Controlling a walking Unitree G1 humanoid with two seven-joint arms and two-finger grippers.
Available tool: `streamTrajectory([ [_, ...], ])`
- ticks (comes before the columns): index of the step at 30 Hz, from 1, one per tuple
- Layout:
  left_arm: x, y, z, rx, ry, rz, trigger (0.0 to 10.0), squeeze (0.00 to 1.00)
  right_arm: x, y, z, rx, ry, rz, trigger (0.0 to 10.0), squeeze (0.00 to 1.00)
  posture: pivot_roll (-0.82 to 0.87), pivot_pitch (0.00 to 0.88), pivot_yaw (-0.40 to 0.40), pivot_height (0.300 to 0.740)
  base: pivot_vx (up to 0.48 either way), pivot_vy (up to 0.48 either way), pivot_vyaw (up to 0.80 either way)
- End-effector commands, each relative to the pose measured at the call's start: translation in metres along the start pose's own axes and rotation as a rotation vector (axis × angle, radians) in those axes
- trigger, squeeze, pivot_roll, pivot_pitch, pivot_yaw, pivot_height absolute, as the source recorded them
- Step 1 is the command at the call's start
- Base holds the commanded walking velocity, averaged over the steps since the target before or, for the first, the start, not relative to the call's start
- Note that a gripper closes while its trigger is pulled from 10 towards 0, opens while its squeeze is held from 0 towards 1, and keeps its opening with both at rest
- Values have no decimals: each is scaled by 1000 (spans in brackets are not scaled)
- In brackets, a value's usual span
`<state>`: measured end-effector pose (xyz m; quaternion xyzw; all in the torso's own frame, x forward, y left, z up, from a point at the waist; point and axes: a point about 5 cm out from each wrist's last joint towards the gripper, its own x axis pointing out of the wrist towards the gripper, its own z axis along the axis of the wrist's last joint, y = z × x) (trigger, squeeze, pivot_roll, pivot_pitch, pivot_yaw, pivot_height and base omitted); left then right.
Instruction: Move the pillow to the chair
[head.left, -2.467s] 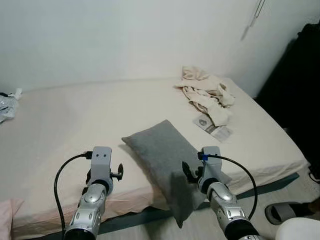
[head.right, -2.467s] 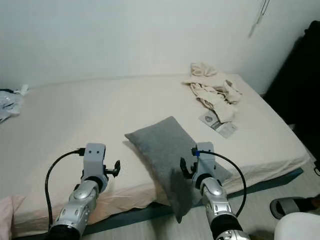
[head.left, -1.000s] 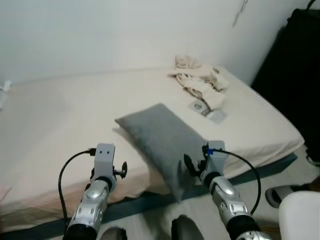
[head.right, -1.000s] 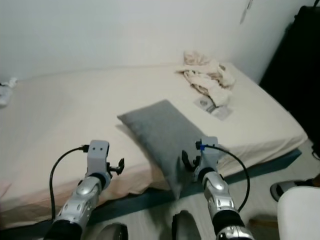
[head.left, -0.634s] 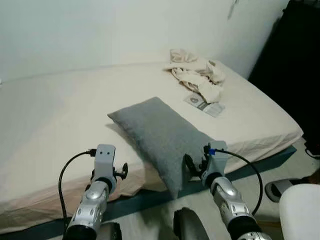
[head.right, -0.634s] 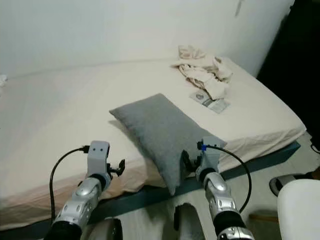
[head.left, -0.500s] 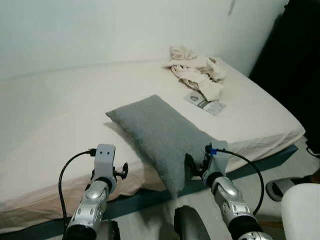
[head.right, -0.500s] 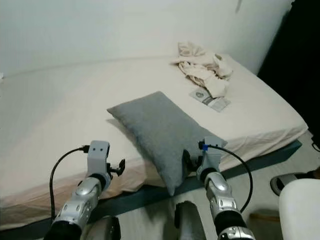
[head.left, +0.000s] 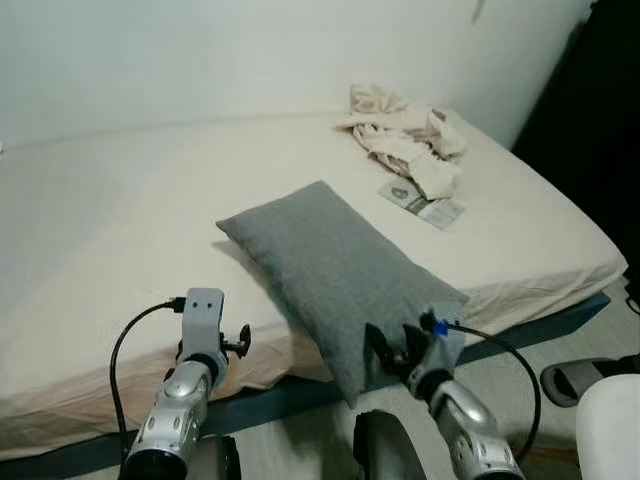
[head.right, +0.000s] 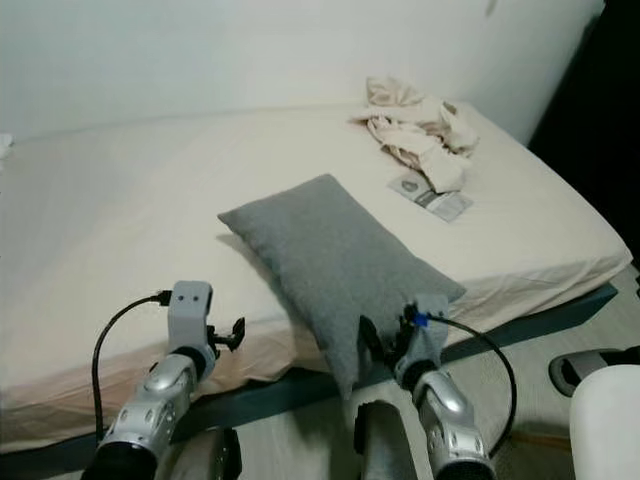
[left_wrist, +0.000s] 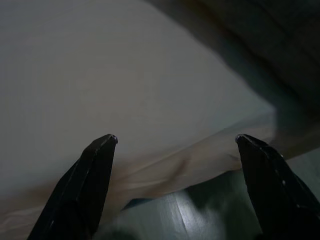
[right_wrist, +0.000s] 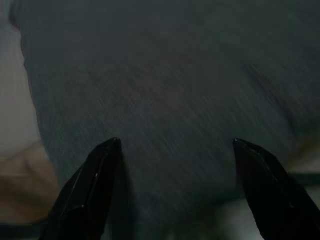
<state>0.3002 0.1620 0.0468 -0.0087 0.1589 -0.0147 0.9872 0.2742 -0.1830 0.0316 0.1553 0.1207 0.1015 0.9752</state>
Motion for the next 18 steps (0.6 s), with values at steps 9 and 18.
streamTrajectory([
  [9,-1,8,-1,7,10,4,10000,0,-27,-56,9,299,-169,-311,10000,0,-68,102,-23,601,0,0,0],
  [18,2,9,5,24,0,1,10000,0,-7,-61,24,476,-216,-260,10000,0,-50,110,1,601,0,0,0],
])
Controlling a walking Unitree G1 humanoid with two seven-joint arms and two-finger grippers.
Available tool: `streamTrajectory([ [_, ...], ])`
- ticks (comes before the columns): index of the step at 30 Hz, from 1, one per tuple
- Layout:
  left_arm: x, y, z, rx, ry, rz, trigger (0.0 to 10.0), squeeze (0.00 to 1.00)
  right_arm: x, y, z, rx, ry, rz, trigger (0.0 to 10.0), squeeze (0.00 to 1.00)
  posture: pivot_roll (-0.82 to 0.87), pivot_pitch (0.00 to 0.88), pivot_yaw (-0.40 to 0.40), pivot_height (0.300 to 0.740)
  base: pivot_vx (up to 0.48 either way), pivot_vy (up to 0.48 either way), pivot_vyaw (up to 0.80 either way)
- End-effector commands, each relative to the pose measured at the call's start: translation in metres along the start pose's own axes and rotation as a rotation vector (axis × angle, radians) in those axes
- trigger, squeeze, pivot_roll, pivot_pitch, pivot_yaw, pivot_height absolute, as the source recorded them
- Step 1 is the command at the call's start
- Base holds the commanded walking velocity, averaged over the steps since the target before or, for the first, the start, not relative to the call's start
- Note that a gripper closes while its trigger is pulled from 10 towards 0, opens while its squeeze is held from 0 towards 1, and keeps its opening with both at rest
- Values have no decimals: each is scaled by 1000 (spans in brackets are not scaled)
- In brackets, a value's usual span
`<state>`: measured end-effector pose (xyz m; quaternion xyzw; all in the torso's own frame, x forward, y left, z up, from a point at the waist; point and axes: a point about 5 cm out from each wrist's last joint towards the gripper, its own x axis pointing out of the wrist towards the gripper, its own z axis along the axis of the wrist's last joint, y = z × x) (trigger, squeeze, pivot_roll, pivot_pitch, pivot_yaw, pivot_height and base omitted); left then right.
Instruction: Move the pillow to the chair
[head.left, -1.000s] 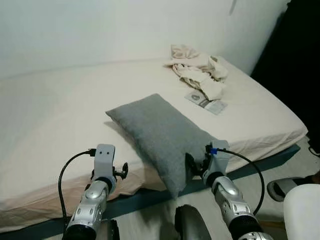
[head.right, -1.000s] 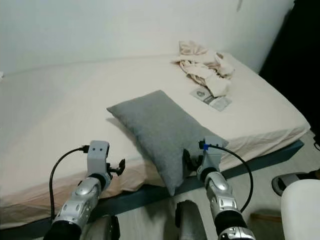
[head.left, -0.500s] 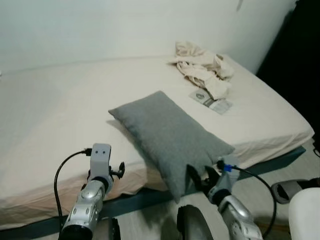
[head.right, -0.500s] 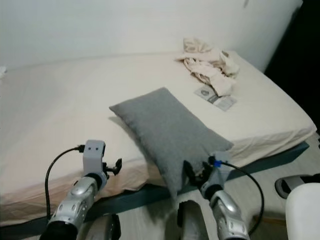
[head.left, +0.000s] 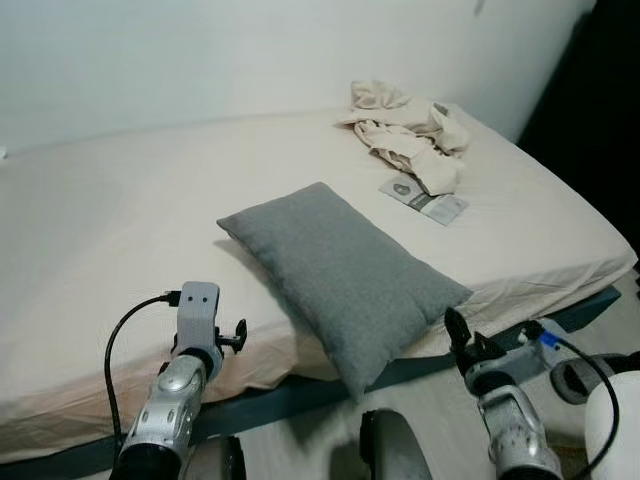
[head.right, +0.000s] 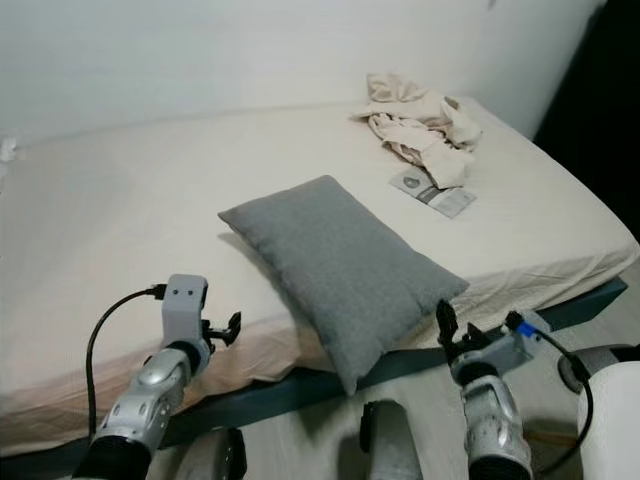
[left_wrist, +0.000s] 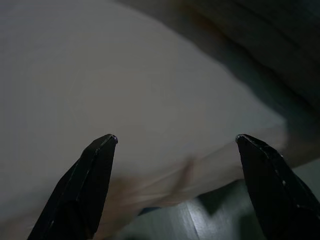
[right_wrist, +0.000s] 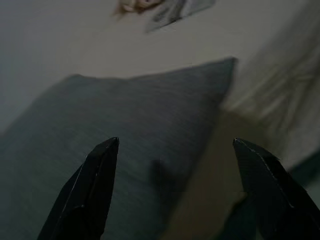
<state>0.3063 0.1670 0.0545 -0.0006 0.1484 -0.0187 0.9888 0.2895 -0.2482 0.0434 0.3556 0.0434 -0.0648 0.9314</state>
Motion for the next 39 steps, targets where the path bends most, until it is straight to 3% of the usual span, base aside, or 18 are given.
streamTrajectory([
  [1,-1,8,-3,14,19,22,10000,0,3,-3,-11,25,74,-13,10000,0,-36,116,7,601,0,0,0],
  [6,-2,15,-3,29,20,35,10000,0,12,9,-22,-37,169,21,10000,0,-26,124,10,601,0,0,0],
  [7,-2,16,-3,32,21,38,10000,0,14,15,-28,-117,217,33,10000,0,-21,126,4,601,0,0,0],
  [8,-2,16,-3,32,21,38,10000,0,14,15,-28,-117,217,33,10000,0,-21,126,4,601,0,0,0],
  [11,-2,17,-3,28,21,45,10000,0,17,23,-38,-245,278,67,10000,0,-25,128,-5,601,0,0,0],
  [18,-3,13,-6,3,20,57,10000,0,21,36,-46,-366,304,133,10000,0,-36,133,-31,601,0,0,0],
  [39,-3,7,-7,-12,20,57,10000,0,27,34,-34,-381,262,83,10000,0,-55,134,-33,601,0,0,-170],
])
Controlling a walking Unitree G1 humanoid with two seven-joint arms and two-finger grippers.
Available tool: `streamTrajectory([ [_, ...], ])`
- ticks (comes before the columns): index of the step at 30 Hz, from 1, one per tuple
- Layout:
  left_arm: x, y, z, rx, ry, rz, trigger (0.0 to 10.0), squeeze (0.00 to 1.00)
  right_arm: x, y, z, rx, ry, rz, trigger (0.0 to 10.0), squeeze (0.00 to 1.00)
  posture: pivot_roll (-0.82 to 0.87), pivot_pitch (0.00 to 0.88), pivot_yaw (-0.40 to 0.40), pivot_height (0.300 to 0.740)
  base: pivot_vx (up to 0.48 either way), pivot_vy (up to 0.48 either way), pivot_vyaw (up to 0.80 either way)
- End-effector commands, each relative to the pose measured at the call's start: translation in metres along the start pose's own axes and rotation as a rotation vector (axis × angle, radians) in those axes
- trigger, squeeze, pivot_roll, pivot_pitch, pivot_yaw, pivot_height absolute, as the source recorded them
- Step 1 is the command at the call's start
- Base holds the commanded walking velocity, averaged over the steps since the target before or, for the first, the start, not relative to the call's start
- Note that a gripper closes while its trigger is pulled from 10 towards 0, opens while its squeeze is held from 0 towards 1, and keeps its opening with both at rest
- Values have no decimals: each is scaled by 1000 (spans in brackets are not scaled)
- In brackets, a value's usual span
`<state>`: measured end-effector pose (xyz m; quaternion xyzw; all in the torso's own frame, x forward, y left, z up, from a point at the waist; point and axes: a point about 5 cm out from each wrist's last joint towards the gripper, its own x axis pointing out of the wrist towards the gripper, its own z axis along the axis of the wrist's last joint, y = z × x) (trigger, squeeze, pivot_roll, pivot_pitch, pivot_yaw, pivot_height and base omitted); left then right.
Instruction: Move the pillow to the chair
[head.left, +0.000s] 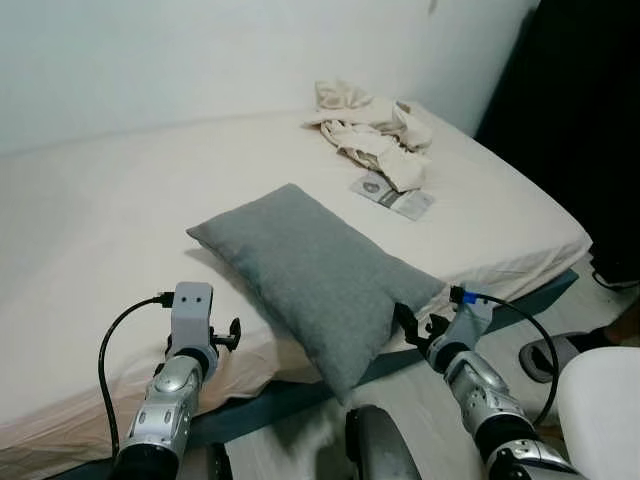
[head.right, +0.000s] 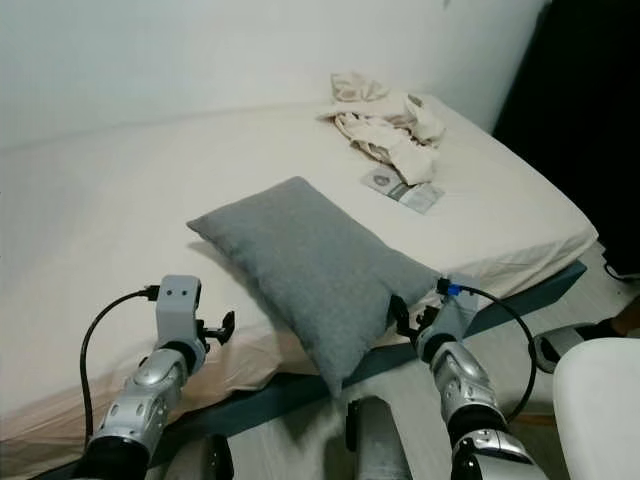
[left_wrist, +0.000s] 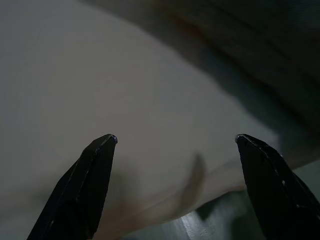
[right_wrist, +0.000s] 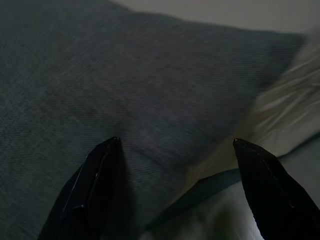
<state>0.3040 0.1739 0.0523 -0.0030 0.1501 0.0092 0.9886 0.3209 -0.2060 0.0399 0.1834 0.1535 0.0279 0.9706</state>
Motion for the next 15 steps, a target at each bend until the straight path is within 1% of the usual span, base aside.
streamTrajectory([
  [1,-1,0,-4,3,17,1,10000,0,0,2,-4,-4,12,-2,10000,0,-55,133,-33,601,0,0,0],
  [11,-2,0,-5,5,16,4,10000,0,2,2,0,4,-8,3,10000,0,-53,131,-33,601,0,0,0],
  [13,-2,0,-4,5,15,5,10000,0,2,5,2,-43,-12,23,10000,0,-52,128,-35,601,0,0,0],
  [14,-2,0,-4,5,14,6,10000,0,3,6,2,-72,-8,26,10000,0,-52,128,-35,601,0,0,744],
  [15,-2,0,-4,5,14,6,10000,0,3,6,2,-72,-8,26,10000,0,-52,128,-35,601,0,0,744],
])
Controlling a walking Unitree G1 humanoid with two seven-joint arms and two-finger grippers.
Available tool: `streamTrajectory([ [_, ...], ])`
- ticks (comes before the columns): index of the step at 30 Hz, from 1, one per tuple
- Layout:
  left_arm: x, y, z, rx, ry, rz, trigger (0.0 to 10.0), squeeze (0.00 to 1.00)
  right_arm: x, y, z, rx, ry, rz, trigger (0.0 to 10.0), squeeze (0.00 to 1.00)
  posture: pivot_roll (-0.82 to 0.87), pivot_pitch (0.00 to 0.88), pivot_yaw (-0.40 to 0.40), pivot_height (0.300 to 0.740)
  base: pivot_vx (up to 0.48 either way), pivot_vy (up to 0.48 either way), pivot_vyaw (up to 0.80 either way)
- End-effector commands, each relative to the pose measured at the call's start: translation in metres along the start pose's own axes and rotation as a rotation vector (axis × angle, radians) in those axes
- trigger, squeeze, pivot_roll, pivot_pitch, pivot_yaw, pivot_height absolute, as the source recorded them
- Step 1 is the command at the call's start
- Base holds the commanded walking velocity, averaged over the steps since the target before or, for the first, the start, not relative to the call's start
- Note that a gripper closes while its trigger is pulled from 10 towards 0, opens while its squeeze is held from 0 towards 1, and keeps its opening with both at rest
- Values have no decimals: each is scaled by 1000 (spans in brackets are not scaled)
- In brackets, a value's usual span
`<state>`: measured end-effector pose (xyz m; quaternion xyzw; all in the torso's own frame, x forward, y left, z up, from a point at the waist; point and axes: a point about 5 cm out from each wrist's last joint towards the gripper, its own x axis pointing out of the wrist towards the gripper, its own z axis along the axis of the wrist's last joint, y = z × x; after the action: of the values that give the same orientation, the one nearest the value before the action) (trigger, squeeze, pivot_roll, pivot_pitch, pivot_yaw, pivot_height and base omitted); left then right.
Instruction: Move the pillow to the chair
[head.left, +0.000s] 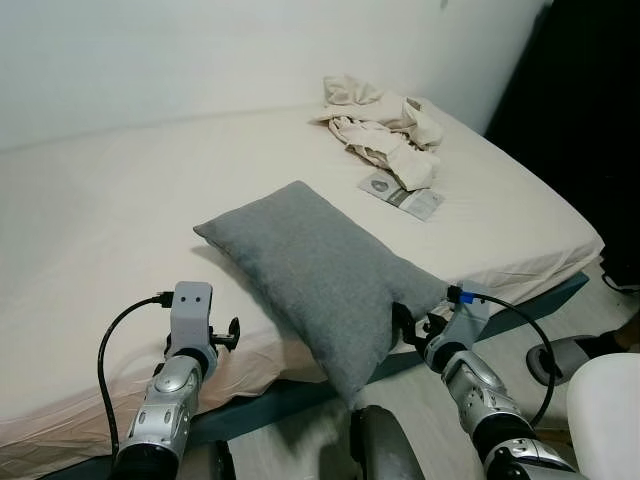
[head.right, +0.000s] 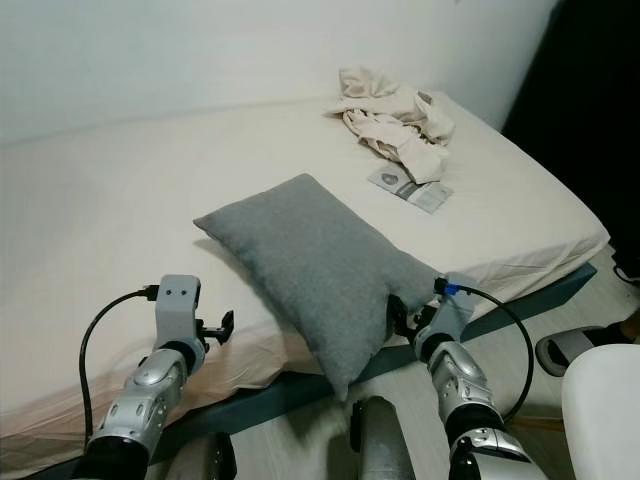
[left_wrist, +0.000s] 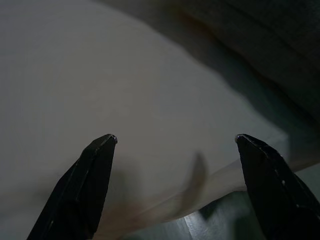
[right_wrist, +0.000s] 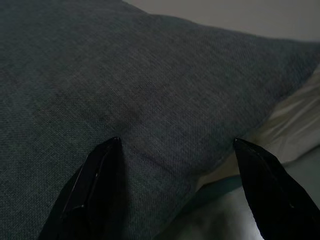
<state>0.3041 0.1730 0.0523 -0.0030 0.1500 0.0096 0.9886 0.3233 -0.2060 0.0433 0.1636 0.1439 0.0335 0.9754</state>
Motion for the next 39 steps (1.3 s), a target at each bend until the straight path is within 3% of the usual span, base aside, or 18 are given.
streamTrajectory([
  [1,-2,1,-4,6,13,6,10000,0,2,6,-2,-40,11,28,10000,0,-50,124,-37,601,0,0,800],
  [8,-3,2,-4,6,11,8,10000,0,2,5,-1,25,-13,15,10000,0,-50,116,-35,601,0,0,343],
  [29,-3,1,-2,8,11,7,10000,0,1,2,1,38,-30,6,10000,0,-51,124,-32,571,0,0,0],
  [30,-3,1,-2,8,11,6,10000,0,1,2,3,56,-46,12,3843,0,-53,126,-32,571,0,0,0],
  [32,-3,1,-2,8,11,6,10000,0,1,2,4,64,-52,14,3843,0,-53,126,-32,571,0,0,0],
  [33,-3,0,-2,8,10,6,10000,0,1,2,5,68,-58,16,0,0,-53,126,-32,571,0,0,0],
  [39,-3,0,-2,9,9,7,10000,0,2,2,7,86,-71,16,0,0,-53,126,-34,571,0,0,0],
])
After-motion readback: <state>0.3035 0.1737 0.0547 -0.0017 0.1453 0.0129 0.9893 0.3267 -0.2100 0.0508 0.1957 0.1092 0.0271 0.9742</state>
